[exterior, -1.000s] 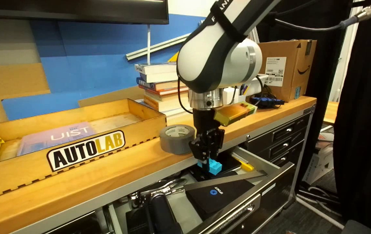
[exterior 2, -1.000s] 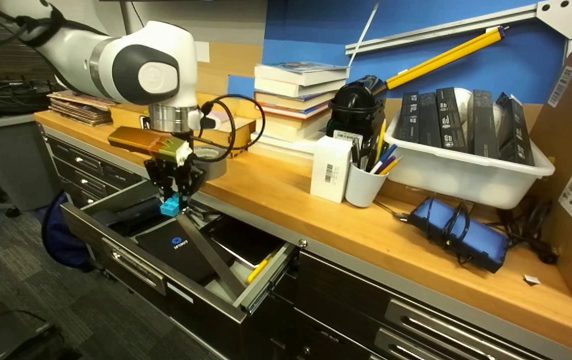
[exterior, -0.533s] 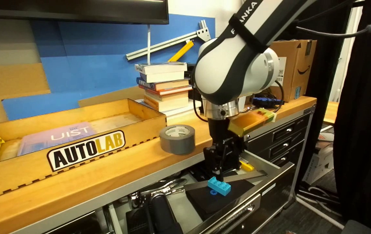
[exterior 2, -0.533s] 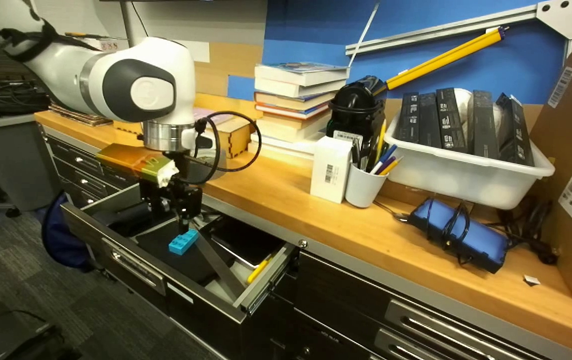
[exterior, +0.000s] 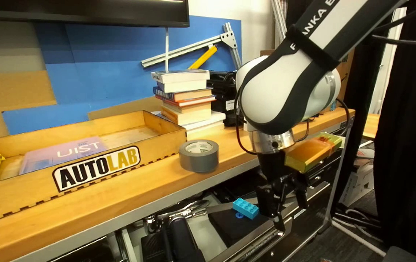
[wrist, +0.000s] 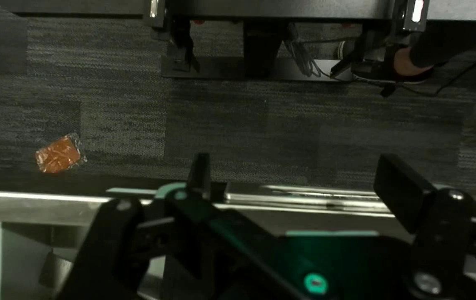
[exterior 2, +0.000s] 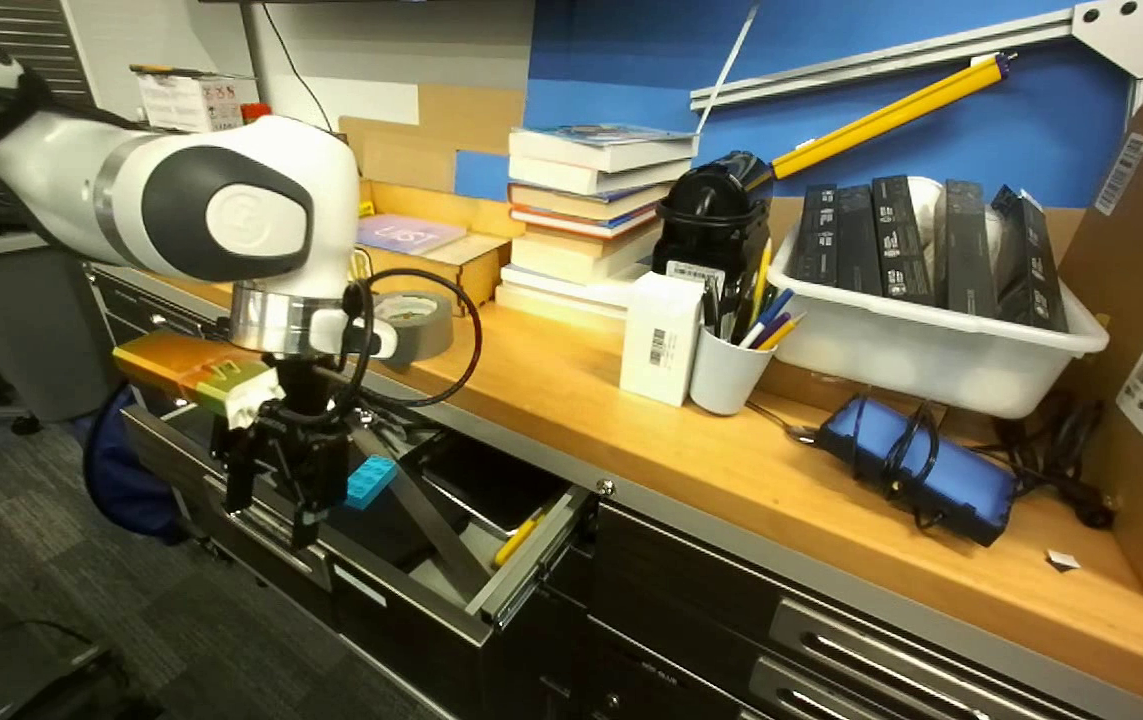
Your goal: Pick up the blue object from the counter and put it in the drawer and close it
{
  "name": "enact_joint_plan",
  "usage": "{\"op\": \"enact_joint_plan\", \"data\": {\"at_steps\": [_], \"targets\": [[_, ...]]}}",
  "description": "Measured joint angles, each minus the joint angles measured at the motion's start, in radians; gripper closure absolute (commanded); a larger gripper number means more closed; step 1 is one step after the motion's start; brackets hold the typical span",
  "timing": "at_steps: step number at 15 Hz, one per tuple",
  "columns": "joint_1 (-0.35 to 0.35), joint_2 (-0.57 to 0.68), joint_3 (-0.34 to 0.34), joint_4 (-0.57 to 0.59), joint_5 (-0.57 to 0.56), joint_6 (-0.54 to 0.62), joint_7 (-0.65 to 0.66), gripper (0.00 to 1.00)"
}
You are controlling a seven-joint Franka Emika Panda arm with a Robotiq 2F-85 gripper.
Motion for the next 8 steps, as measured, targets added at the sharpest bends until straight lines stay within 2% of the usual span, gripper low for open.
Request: {"op": "enact_joint_plan", "data": {"at_steps": [8], "targets": [[-0.012,0.170,-0.024,0.015,0.032,0.093,-0.154,0.00]]}}
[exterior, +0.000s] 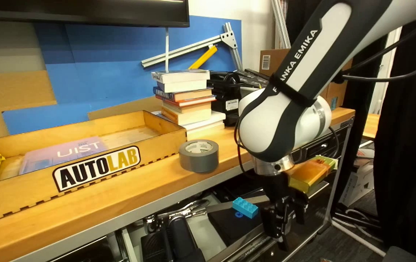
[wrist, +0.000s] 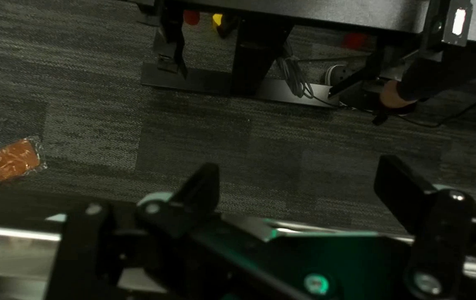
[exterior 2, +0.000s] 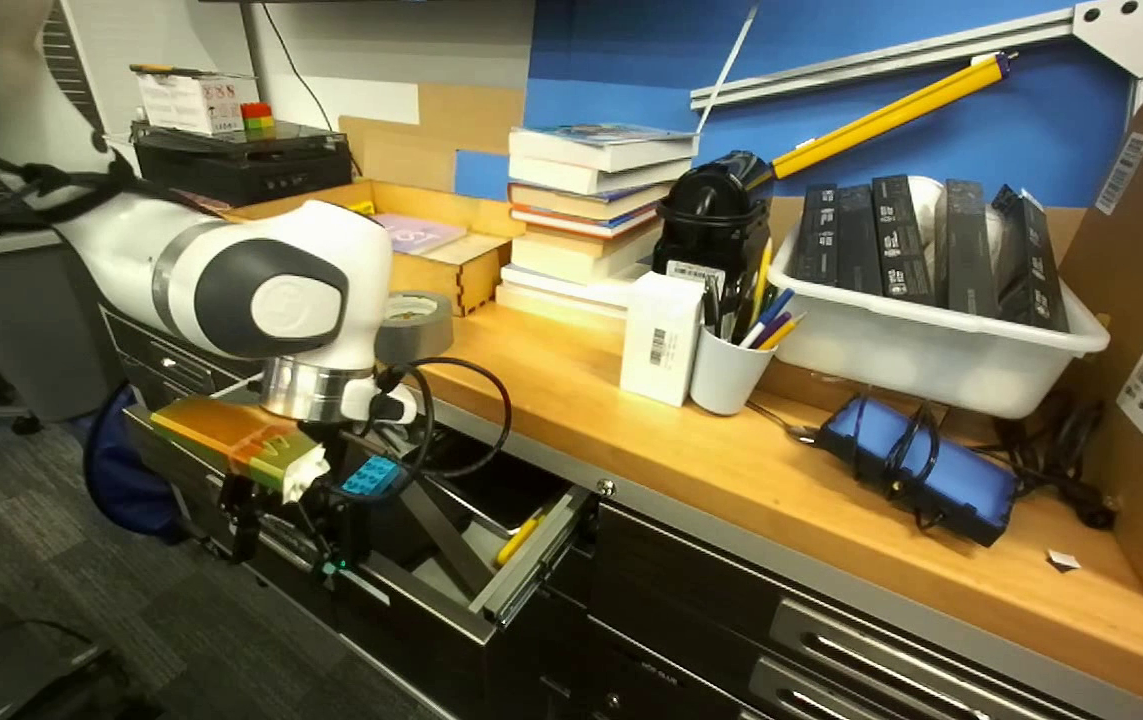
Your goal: Pick up the blue object from the counter and put it in the drawer and close it
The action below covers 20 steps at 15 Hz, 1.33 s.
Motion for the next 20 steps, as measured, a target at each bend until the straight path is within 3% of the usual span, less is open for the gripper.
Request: {"op": "enact_joint_plan", "data": {"at_steps": [4,9,13,20], "targets": [[-0.007,0.014,-0.001,0.025,0.028,0.013,0.000,0.00],[-0.028,0.065,-0.009,0.096,0.115,0.010,0.094,0.00],[-0.035,0.124,-0.021,0.173,0.171,0.022,0.223,0.00],[-0.024,0.172,-0.032,0.269,0.169,0.111,0.548,0.00]]}}
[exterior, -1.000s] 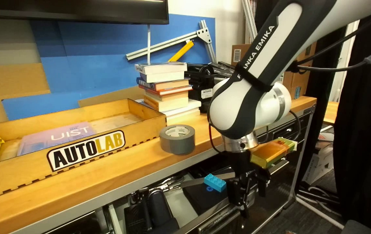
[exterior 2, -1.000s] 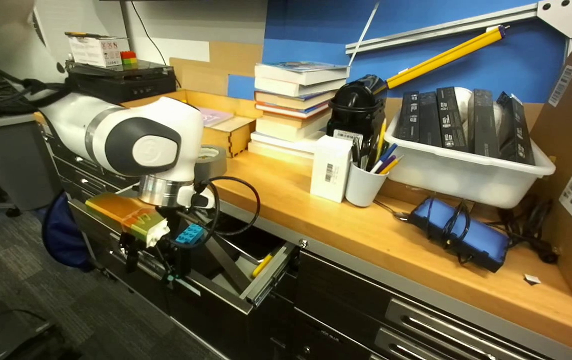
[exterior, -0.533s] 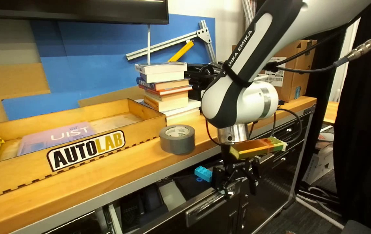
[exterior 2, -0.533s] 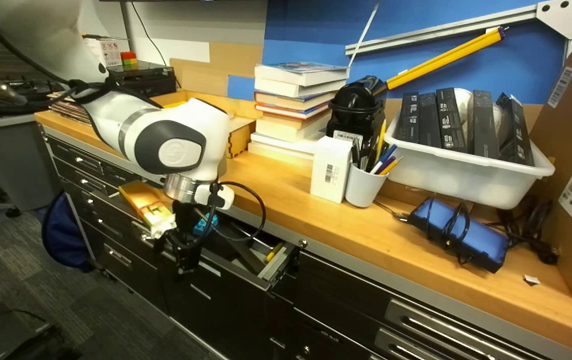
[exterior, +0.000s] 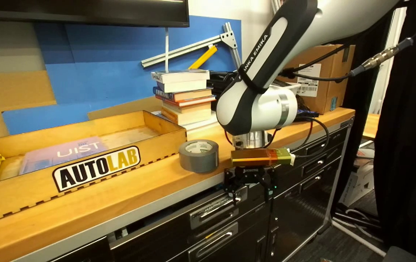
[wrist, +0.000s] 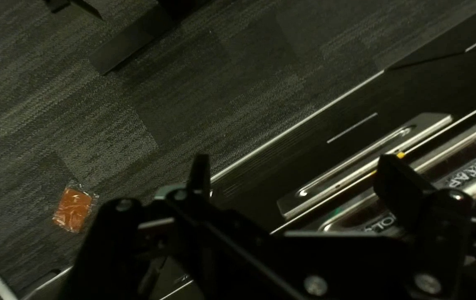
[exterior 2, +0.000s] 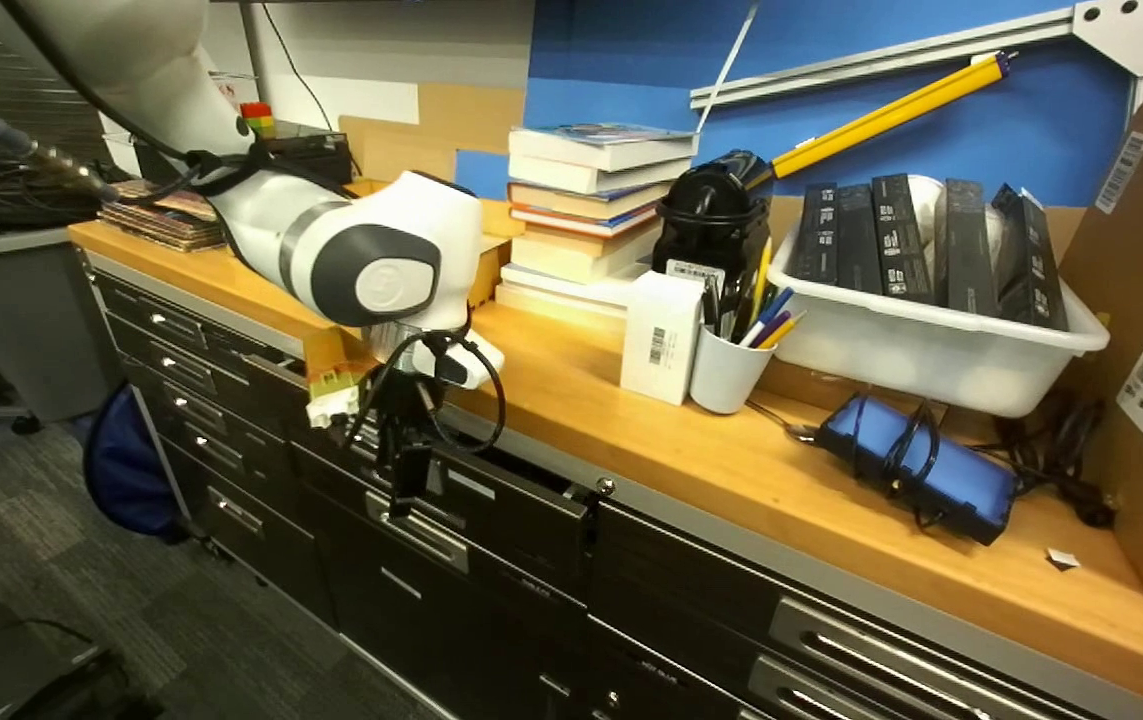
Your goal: Pick up the blue object from the counter and put it in the drawer and close it
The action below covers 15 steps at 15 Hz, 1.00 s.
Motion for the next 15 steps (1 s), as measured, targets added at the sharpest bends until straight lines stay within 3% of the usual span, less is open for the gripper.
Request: {"op": "enact_joint_plan", "data": {"at_steps": [4,6,15], "targets": [[0.036,0.000,-0.017,-0.015,-0.046,0.070,0.173,0.00],[0.049,-0.003,-0.018,-0.024,-0.084,0.068,0.197,0.00],[0.055,0.021,-0.015,-0.017,-0.098,0.022,0.063,0.00]]}}
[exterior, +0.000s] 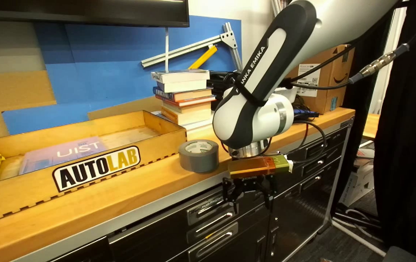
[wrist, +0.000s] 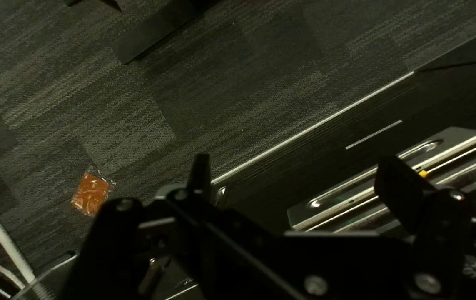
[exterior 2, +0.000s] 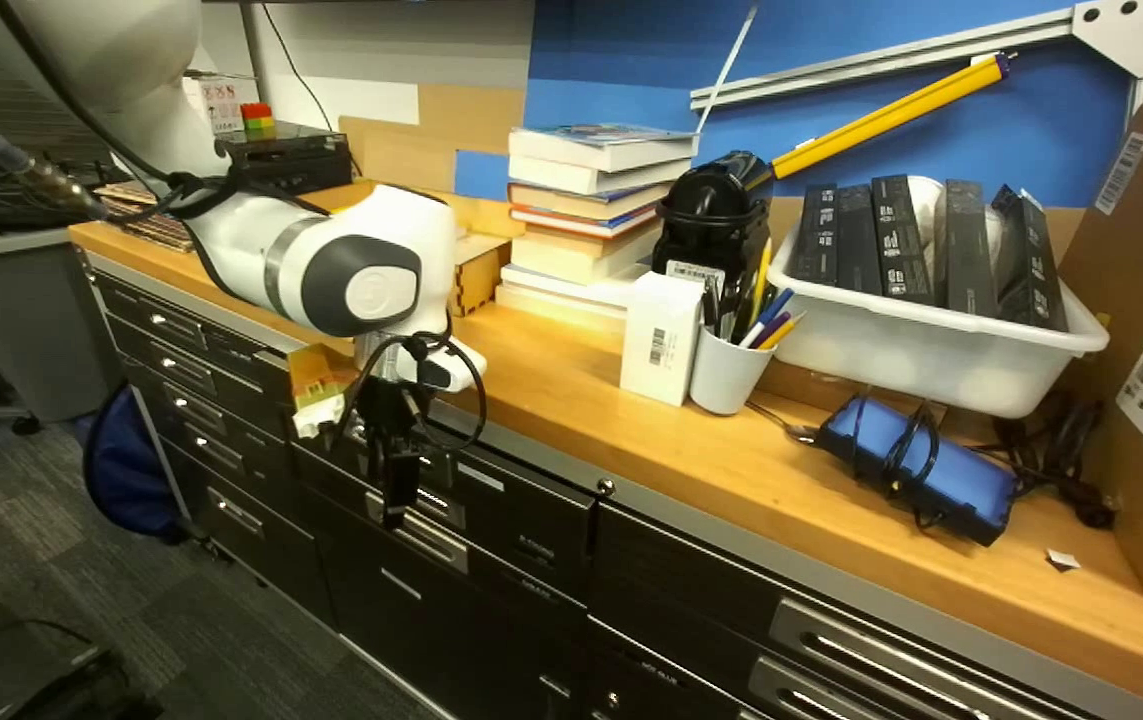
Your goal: Pick up the blue object from the counter and put it in the drawer and close it
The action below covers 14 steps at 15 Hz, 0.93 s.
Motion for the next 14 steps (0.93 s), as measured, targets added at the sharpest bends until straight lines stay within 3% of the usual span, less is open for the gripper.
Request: {"op": "enact_joint_plan", "data": {"at_steps": [4,12,14], "targets": [[0.001,0.029,-0.010,0.021,0.004,0.004,0.081,0.00],[0.041,0.038,-0.038,0.016,-0.022,0.026,0.425,0.00],[0.042,0.031,-0.038,0.015,-0.048,0.022,0.428,0.00]]}}
